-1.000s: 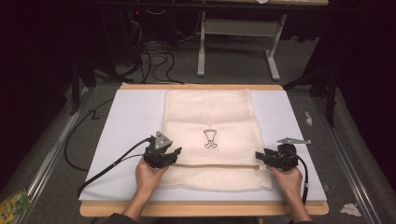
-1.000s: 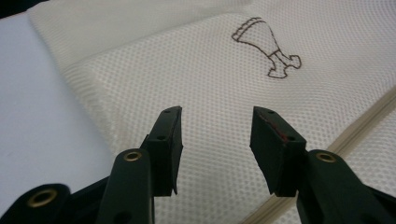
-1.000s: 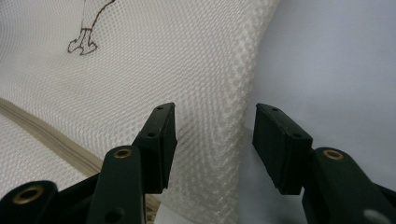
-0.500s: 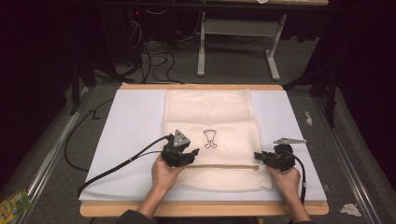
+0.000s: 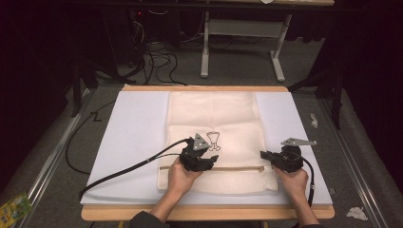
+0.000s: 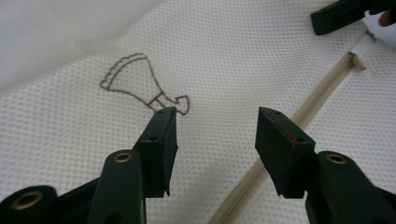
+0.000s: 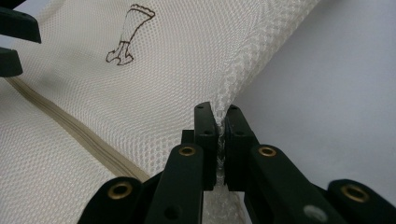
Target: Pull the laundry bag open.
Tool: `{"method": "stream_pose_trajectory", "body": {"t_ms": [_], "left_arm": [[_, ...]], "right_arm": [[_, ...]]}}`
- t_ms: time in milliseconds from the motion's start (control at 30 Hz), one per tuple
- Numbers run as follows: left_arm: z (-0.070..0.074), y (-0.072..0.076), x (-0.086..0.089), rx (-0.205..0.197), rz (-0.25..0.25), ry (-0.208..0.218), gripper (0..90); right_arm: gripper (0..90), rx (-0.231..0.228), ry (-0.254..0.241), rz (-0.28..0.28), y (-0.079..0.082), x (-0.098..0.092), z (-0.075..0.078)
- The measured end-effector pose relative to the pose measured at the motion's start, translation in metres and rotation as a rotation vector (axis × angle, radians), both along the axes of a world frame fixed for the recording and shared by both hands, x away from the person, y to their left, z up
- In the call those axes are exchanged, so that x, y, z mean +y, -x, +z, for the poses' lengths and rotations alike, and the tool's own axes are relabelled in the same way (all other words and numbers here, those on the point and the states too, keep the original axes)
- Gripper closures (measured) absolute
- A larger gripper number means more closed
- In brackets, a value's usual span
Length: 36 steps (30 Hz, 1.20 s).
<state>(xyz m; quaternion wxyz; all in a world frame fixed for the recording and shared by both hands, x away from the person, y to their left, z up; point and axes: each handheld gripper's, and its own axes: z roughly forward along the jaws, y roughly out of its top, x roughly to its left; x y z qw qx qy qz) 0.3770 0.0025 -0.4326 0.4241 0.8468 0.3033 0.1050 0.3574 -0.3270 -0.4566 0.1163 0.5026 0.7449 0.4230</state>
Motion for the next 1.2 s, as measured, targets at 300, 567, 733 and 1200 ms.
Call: {"method": "stream_pose_trajectory", "body": {"t_ms": [300, 567, 733, 1200], "left_arm": [[-0.002, 0.006, -0.025, 0.002, -0.046, 0.01, 47.2], [-0.003, 0.013, -0.041, 0.004, -0.083, 0.042, 48.3], [-0.008, 0.016, -0.051, 0.009, -0.105, 0.039, 48.6], [-0.015, 0.023, -0.06, 0.052, -0.123, 0.097, 57.0]], "right_arm": [[87.7, -0.005, 0.008, 0.011, -0.001, 0.0, 0.005], [87.8, -0.02, 0.007, 0.017, 0.0, 0.003, 0.011], [87.8, -0.027, 0.011, 0.017, 0.0, 0.003, 0.013], [88.0, -0.034, 0.013, 0.016, -0.001, 0.007, 0.02]]}}
